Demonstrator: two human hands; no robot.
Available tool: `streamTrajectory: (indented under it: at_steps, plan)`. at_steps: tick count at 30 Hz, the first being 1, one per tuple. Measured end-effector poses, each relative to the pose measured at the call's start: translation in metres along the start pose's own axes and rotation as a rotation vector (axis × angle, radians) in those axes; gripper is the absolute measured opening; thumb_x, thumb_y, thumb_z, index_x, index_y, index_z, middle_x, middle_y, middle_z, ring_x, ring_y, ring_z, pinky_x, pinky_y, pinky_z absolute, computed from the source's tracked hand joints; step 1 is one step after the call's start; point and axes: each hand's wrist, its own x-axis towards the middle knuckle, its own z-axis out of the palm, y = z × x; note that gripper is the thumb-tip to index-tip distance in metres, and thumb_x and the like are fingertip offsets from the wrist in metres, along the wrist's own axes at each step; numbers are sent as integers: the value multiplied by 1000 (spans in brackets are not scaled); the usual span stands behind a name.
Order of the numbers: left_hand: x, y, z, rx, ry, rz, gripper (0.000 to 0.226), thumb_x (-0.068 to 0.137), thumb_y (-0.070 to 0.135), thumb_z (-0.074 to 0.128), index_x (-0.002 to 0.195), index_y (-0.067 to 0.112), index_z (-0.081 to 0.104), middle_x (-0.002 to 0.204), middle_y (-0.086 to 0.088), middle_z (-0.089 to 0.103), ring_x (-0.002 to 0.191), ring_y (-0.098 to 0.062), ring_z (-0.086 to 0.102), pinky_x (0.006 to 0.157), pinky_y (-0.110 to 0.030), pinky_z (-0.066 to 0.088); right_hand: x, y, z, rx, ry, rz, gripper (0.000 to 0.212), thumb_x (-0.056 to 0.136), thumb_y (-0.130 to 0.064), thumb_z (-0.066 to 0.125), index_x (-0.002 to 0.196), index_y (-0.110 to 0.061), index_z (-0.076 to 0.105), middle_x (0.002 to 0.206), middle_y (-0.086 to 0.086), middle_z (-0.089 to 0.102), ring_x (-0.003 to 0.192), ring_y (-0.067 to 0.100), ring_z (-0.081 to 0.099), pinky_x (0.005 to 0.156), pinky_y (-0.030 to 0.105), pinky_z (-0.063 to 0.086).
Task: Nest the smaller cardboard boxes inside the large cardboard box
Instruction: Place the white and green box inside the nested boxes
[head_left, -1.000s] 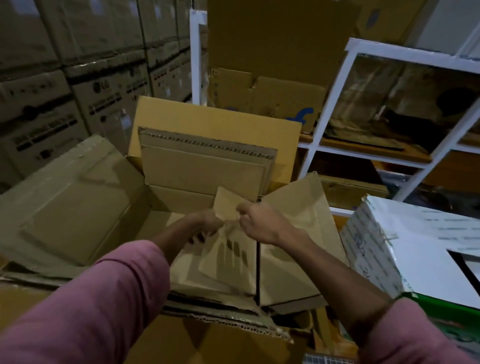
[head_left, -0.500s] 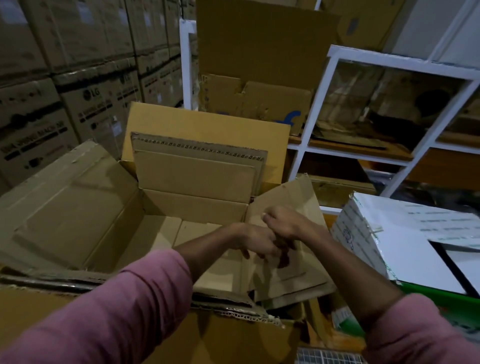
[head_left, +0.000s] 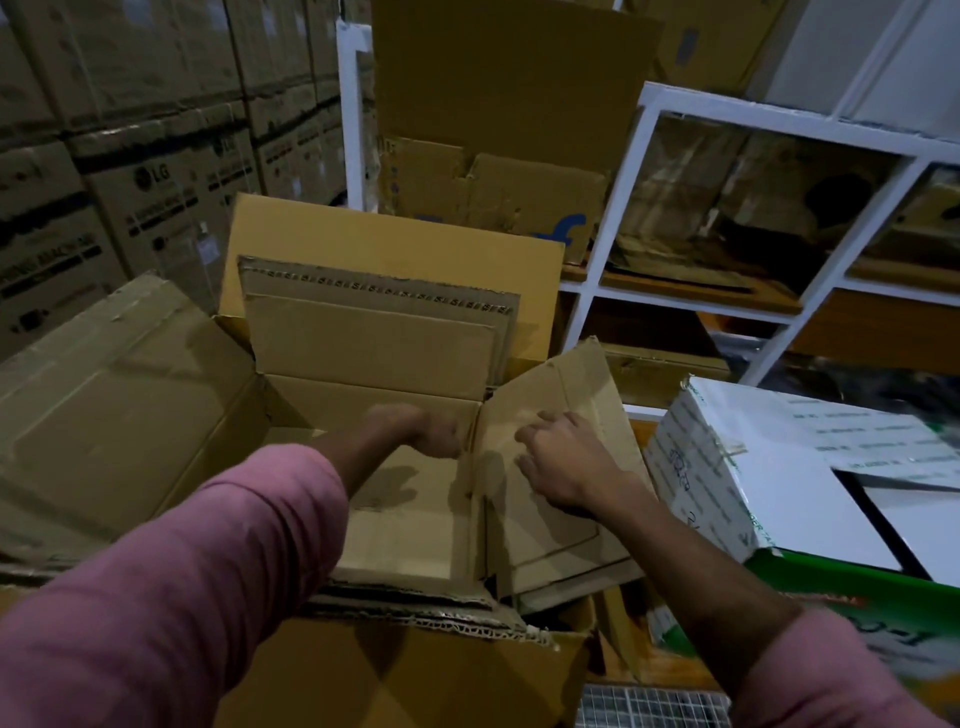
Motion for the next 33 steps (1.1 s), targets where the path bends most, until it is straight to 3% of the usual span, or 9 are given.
streamTrajectory:
  at_steps: [3,5,7,10,25,33]
  plan:
    - [21,-20,-11,48,242,-71,45,105,28,48,143,4,48,151,-18,47,133,-34,48,107,-42,41,2,-9,-4,10,46,-22,45,103,-41,44,138,-19,59,148,8,55,148,26,35,123,50,22]
    - [36,-33,-17,29,333,-119,60,105,31,46,156,4,27,166,-20,18,149,-42,24,119,-54,26,5,-15,-6,17,61,-30,45,103,-42,43,137,-18,60,148,7,56,149,26,34,123,49,20]
    - [45,-41,-24,-29,363,-130,75,105,33,44,161,8,1,168,-13,-13,153,-43,-5,120,-63,9,7,-20,-9,16,61,-26,45,103,-41,41,135,-16,61,146,7,57,148,25,34,122,48,21]
    - [63,-51,-34,-50,378,-93,86,104,35,47,160,12,-14,165,-8,-28,151,-40,-22,120,-66,1,8,-24,-9,24,59,-16,44,104,-41,41,135,-16,60,145,7,58,148,26,35,121,47,21]
    - [103,-80,-42,-34,324,-48,98,99,40,55,159,19,-19,163,0,-34,149,-39,-28,121,-64,-3,21,-29,7,95,13,17,42,102,-41,45,138,-22,58,142,4,60,141,25,42,116,42,31]
    - [93,-61,-33,-89,258,-60,96,100,45,54,160,13,-14,165,-15,-23,149,-44,-22,122,-63,2,27,-33,2,91,60,8,37,102,-40,46,132,-25,60,137,2,62,139,26,44,113,42,31]
